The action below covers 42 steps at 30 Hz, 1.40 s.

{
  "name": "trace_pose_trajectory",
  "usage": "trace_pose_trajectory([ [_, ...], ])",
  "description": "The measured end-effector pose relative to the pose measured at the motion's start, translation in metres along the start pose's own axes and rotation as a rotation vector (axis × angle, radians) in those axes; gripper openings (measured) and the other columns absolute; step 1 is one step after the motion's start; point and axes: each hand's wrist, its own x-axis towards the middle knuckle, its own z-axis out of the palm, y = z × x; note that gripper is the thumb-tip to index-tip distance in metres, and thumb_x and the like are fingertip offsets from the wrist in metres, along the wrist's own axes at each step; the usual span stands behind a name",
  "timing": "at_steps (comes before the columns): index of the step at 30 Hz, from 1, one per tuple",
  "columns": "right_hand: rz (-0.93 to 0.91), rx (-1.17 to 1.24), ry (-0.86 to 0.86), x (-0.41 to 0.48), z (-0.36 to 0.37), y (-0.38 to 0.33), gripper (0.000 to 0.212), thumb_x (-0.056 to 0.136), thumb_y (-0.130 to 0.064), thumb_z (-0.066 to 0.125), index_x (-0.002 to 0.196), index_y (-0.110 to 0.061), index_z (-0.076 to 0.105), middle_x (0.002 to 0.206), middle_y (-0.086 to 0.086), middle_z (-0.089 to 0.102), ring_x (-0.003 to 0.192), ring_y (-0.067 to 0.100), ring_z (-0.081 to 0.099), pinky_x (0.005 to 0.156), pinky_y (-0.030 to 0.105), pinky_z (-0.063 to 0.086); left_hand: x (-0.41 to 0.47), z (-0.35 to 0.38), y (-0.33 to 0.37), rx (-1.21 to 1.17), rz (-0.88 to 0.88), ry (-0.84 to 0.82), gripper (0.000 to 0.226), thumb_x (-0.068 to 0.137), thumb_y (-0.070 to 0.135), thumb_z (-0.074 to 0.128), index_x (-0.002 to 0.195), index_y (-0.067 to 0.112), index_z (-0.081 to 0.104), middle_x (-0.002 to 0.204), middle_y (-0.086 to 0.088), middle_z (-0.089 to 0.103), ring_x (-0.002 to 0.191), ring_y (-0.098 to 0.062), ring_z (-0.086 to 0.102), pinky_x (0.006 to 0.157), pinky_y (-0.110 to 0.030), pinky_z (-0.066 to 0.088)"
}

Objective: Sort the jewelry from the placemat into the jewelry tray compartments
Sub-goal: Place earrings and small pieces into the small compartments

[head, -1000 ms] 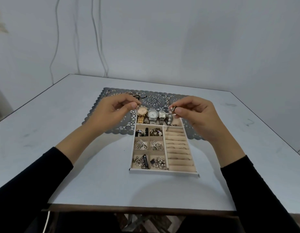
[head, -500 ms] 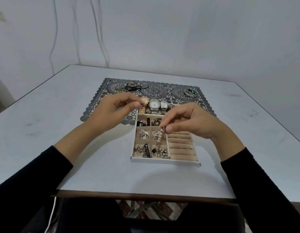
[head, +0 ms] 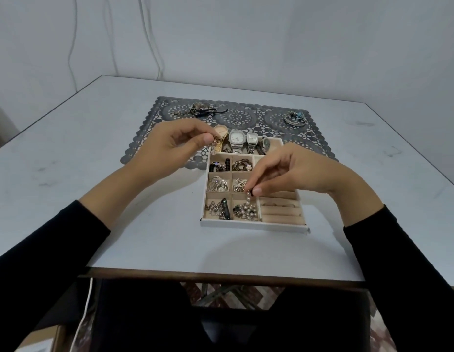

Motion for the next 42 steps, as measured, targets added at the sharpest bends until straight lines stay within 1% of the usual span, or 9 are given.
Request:
trace_pose_trajectory([
  [3, 0.020, -0.059, -0.007, 0.000, 0.002, -0.001, 0.019, 0.078, 0.001, 0.074, 0.096, 0.001, 0.073, 0.086, 0.017, 0.074, 0.080, 0.022, 0.071, 0.074, 0.023, 0.056, 0.000, 0.000, -0.003, 0.002, -0.001, 0.008, 0.008, 0.093, 0.026, 0.065, 0.097, 0.031, 0.071, 0.091, -0.013, 0.072, 0.082, -0.046, 0.061, 0.069, -0.043, 0.053],
  [8, 0.012, -0.119, -0.023, 0.004, 0.007, -0.005, 0.019, 0.078, -0.004, 0.075, 0.097, -0.002, 0.075, 0.084, 0.006, 0.075, 0.080, 0.021, 0.071, 0.076, 0.027, 0.057, -0.001, -0.001, -0.006, 0.023, 0.008, 0.009, 0.013, 0.089, 0.037, 0.063, 0.098, 0.033, 0.072, 0.093, -0.011, 0.073, 0.085, -0.045, 0.063, 0.074, -0.055, 0.055],
  [15, -0.001, -0.168, -0.037, 0.006, 0.011, -0.007, 0.018, 0.077, -0.002, 0.076, 0.095, 0.000, 0.075, 0.077, -0.010, 0.074, 0.070, 0.001, 0.065, 0.066, 0.012, 0.047, -0.001, 0.000, -0.009, 0.031, -0.036, -0.010, 0.020, 0.089, 0.040, 0.063, 0.101, 0.027, 0.072, 0.095, -0.005, 0.074, 0.087, -0.037, 0.068, 0.074, -0.045, 0.057],
  [22, 0.016, -0.222, -0.050, 0.004, 0.009, -0.007, 0.017, 0.077, -0.010, 0.077, 0.094, -0.009, 0.077, 0.082, 0.000, 0.075, 0.071, 0.008, 0.066, 0.068, 0.022, 0.051, -0.002, 0.001, -0.012, 0.043, -0.055, -0.027, 0.016, 0.093, 0.025, 0.064, 0.105, 0.017, 0.072, 0.096, -0.010, 0.074, 0.088, -0.037, 0.067, 0.074, -0.045, 0.058],
  [25, 0.025, -0.235, -0.049, 0.005, 0.009, -0.007, 0.016, 0.078, -0.011, 0.077, 0.094, -0.011, 0.078, 0.081, -0.002, 0.075, 0.068, 0.005, 0.064, 0.066, 0.021, 0.049, -0.001, 0.000, -0.011, 0.048, -0.047, -0.031, 0.024, 0.090, 0.033, 0.064, 0.105, 0.016, 0.072, 0.096, -0.008, 0.074, 0.090, -0.032, 0.069, 0.080, -0.051, 0.058],
  [27, 0.019, -0.274, -0.046, 0.005, 0.010, -0.007, 0.014, 0.078, -0.013, 0.077, 0.093, -0.014, 0.078, 0.082, -0.003, 0.075, 0.067, 0.008, 0.063, 0.063, 0.030, 0.050, -0.002, 0.001, -0.010, 0.045, -0.037, -0.032, 0.028, 0.088, 0.038, 0.063, 0.104, 0.017, 0.072, 0.097, -0.008, 0.074, 0.091, -0.033, 0.069, 0.083, -0.054, 0.056],
  [32, 0.006, -0.314, -0.040, 0.006, 0.011, -0.005, 0.014, 0.078, -0.017, 0.078, 0.090, -0.023, 0.079, 0.085, -0.001, 0.075, 0.077, 0.038, 0.063, 0.069, 0.057, 0.050, -0.003, 0.002, -0.009, 0.042, -0.016, -0.045, 0.017, 0.091, 0.028, 0.064, 0.103, 0.017, 0.071, 0.095, -0.007, 0.074, 0.091, -0.032, 0.069, 0.085, -0.056, 0.053],
  [38, -0.014, -0.341, -0.012, 0.005, 0.015, -0.003, 0.017, 0.076, -0.014, 0.080, 0.092, -0.017, 0.079, 0.088, -0.003, 0.076, 0.078, 0.025, 0.068, 0.073, 0.052, 0.053, -0.004, 0.007, -0.012, 0.014, -0.013, -0.095, 0.018, 0.090, 0.032, 0.063, 0.103, 0.022, 0.071, 0.094, 0.001, 0.074, 0.091, -0.022, 0.070, 0.086, -0.047, 0.057],
  [42, 0.001, -0.271, 0.000, 0.001, 0.009, 0.000, 0.022, 0.075, -0.016, 0.080, 0.097, -0.014, 0.078, 0.092, -0.002, 0.076, 0.086, 0.021, 0.070, 0.084, 0.049, 0.054, -0.004, 0.007, -0.013, 0.012, -0.011, -0.095, 0.026, 0.089, 0.033, 0.063, 0.104, 0.014, 0.071, 0.095, -0.004, 0.074, 0.092, -0.022, 0.070, 0.087, -0.044, 0.057],
])
